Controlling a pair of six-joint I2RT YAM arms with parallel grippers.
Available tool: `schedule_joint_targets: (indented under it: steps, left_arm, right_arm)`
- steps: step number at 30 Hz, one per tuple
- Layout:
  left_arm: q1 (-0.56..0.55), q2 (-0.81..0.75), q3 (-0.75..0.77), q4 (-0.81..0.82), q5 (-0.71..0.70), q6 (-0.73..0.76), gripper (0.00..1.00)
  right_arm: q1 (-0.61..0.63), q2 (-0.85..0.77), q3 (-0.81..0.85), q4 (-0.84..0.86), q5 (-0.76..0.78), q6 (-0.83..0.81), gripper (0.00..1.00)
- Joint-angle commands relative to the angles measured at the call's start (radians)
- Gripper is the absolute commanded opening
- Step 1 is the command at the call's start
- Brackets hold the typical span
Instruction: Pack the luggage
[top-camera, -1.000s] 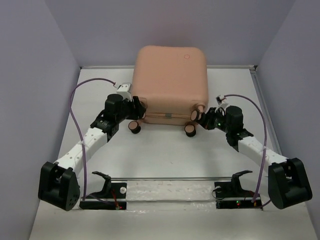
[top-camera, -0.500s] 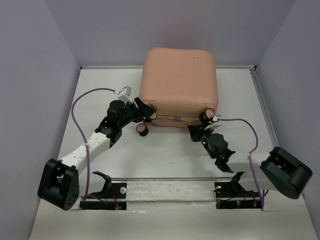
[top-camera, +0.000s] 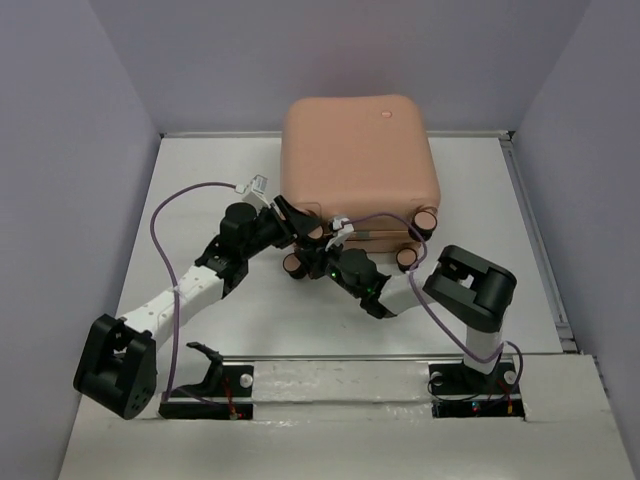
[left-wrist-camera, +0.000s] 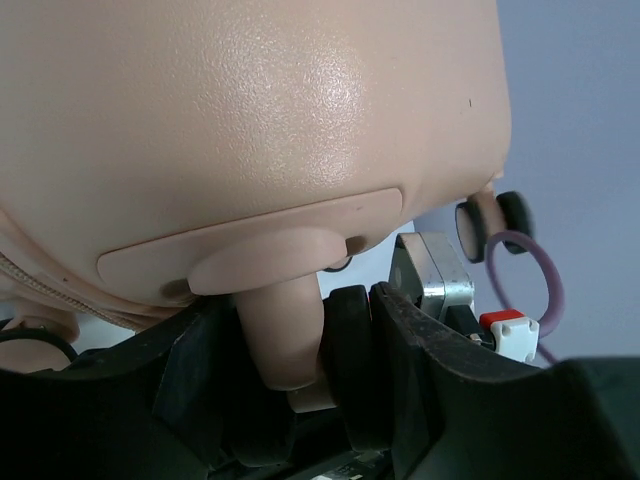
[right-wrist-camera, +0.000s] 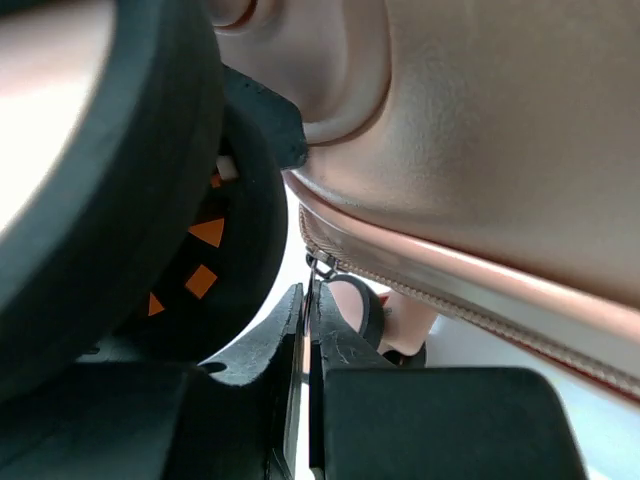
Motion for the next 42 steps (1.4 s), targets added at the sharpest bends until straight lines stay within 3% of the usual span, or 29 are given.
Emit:
schedule_joint_targets:
  steps: [1, 7, 11, 14, 16, 21, 22, 23, 26, 29, 35, 38, 40, 42]
  left_arm:
    - [-0.083, -0.103, 0.065, 0.342, 0.323, -0.043, 0.06]
    - [-0.072, -0.123, 0.088, 0.426, 0.314, -0.137, 0.06]
    - [-0.088, -0.172, 0.060, 0.453, 0.245, -0.213, 0.06]
    - [-0.126, -0.222, 0.013, 0.457, 0.167, -0.243, 0.06]
    - [-0.141, -0.258, -0.028, 0.462, 0.131, -0.245, 0.06]
    - [-0.158, -0.284, -0.114, 0.508, 0.068, -0.256, 0.06]
    - [-0.158, -0.281, -0.125, 0.497, 0.062, -0.250, 0.06]
    - [-0.158, -0.279, -0.130, 0.489, 0.056, -0.242, 0.06]
    - [-0.158, -0.267, -0.148, 0.460, 0.032, -0.205, 0.06]
    - [-0.158, -0.233, -0.182, 0.485, 0.021, -0.191, 0.06]
    - [-0.157, -0.206, -0.236, 0.511, -0.002, -0.176, 0.07]
    - [-0.158, -0.203, -0.242, 0.509, -0.010, -0.150, 0.19]
    - [-0.158, -0.203, -0.251, 0.511, -0.016, -0.145, 0.26]
    - [-0.158, -0.204, -0.263, 0.519, -0.018, -0.141, 0.40]
  right_arm:
    - [0.119, 0.040, 0.068, 0.164, -0.554, 0.037, 0.07]
    - [0.119, 0.132, 0.162, 0.303, -0.652, 0.145, 0.07]
    - [0.119, 0.218, 0.335, 0.348, -0.415, 0.206, 0.07]
    - [0.119, 0.290, 0.467, 0.368, -0.129, 0.383, 0.07]
    - [0.119, 0.305, 0.517, 0.351, -0.068, 0.424, 0.07]
    - [0.139, 0.188, 0.379, 0.322, 0.004, 0.387, 0.08]
    - [0.148, 0.157, 0.271, 0.272, 0.015, 0.375, 0.12]
    - [0.161, 0.096, 0.208, 0.253, 0.042, 0.357, 0.29]
    - [0.161, 0.010, -0.030, 0.202, 0.049, 0.343, 0.54]
    - [0.161, -0.138, -0.156, 0.022, 0.020, 0.291, 0.70]
    - [0.161, -0.438, -0.212, -0.446, -0.051, 0.163, 0.86]
    - [0.161, -0.541, -0.155, -0.684, -0.049, 0.072, 0.93]
    - [0.161, -0.580, -0.108, -0.791, -0.014, 0.027, 0.93]
    - [0.150, -0.627, -0.082, -0.823, 0.079, -0.027, 0.96]
